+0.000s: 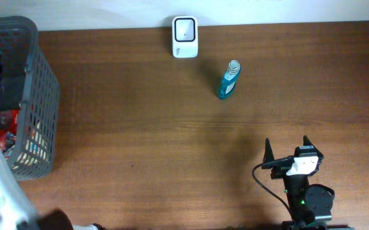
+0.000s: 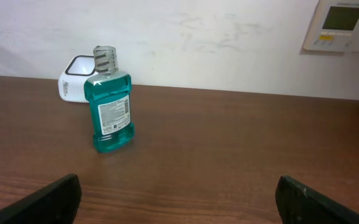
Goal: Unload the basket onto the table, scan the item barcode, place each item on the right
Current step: 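Carry the orange tissue pack to the scanner with the left gripper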
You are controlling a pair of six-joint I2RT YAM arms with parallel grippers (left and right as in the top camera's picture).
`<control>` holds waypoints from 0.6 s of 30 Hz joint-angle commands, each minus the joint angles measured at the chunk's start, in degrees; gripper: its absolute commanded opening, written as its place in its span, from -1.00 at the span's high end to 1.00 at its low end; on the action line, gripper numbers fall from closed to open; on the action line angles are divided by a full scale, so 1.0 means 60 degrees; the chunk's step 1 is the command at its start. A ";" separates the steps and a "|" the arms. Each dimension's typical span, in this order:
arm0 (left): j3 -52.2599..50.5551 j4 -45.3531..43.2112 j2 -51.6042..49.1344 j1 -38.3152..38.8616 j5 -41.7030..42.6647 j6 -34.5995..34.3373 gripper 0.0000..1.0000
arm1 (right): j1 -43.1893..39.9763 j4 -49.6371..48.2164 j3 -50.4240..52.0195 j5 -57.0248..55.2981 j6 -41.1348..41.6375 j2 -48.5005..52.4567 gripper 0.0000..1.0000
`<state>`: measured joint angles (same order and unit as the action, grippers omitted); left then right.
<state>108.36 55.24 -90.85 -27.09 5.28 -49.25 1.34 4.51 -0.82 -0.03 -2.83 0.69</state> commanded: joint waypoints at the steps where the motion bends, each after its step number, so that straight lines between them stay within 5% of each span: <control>1: 0.0149 -0.0022 0.1024 0.0805 0.0164 0.0062 1.00 | 0.0087 0.0025 0.0084 -0.0080 0.0011 -0.0055 -0.97; 13: 0.0124 0.0200 0.1067 0.6011 0.0146 0.3523 1.00 | 0.0087 0.0025 0.0084 -0.0080 0.0011 -0.0055 -0.97; 18: 0.0080 0.1235 0.0266 0.7322 -0.0546 0.3803 1.00 | 0.0087 0.0029 0.0084 -0.0080 0.0011 -0.0055 -0.97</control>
<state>108.77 59.37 -85.52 13.23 5.54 -30.48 1.34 4.51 -0.82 -0.05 -2.81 0.69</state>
